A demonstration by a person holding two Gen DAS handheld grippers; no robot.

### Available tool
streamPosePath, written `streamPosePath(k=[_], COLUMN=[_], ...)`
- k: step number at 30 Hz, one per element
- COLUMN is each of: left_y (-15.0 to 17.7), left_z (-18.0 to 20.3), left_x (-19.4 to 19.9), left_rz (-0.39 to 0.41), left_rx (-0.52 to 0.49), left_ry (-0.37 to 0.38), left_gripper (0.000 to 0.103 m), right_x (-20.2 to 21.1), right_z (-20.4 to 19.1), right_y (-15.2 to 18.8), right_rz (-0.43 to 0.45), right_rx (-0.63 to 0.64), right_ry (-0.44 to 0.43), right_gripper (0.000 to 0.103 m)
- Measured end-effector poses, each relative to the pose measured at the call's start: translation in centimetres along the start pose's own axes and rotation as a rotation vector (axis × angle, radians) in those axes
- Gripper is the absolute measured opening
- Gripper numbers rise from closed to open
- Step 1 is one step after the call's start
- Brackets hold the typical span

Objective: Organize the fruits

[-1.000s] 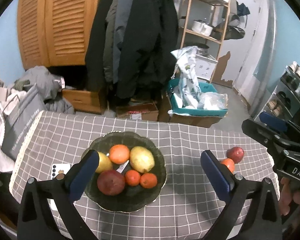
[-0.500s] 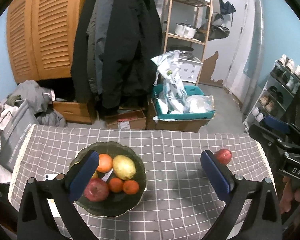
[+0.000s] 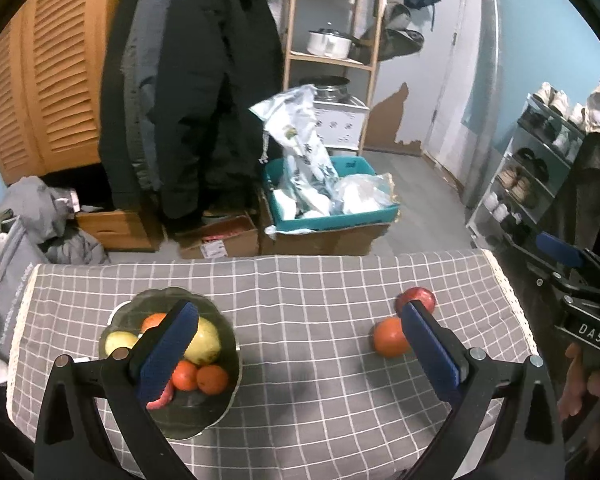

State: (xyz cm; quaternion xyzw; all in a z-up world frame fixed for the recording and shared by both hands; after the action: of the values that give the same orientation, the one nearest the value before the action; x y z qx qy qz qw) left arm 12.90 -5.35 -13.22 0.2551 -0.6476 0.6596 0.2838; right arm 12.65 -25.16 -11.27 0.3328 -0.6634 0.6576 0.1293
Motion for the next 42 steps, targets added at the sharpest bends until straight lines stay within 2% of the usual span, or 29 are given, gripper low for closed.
streamPosePath(k=[16, 31, 42], left_y=[0.9, 4.4, 7.9], left_z=[5.1, 8.4, 10.7], left_x=[-3.8, -10.2, -15.7], left_rz=[-0.076, -0.213, -0.332], left_rx=[-0.048, -0.086, -0.093], left_ry=[0.043, 0.057, 0.071], left_gripper=[0.102, 0.102, 0.102], right_x=[-1.5, -5.0, -8.9], right_z=[6.4, 10.0, 12.2], right_y=[3.6, 7.6, 11.8], right_rz=[-0.085, -0.208, -0.330], right_rx=[-0.077, -0.141, -0.197], right_ry=[0.082, 0.120, 0.139], right_gripper=[0.086, 0.086, 0.086])
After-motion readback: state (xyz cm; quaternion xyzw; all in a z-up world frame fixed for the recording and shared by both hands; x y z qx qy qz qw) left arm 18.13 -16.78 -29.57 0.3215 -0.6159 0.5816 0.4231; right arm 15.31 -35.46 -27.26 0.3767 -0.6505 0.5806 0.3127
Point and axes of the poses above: each gripper's, at about its wrist camera, not at the fingertips, and x roughly against the way its jaws point, z to its right, y to its underside, the point moved 10 cm from there along -x, roughly the way its jaws point, and after that the axes turned 6 degrees about -y, right-handed, at the moved point
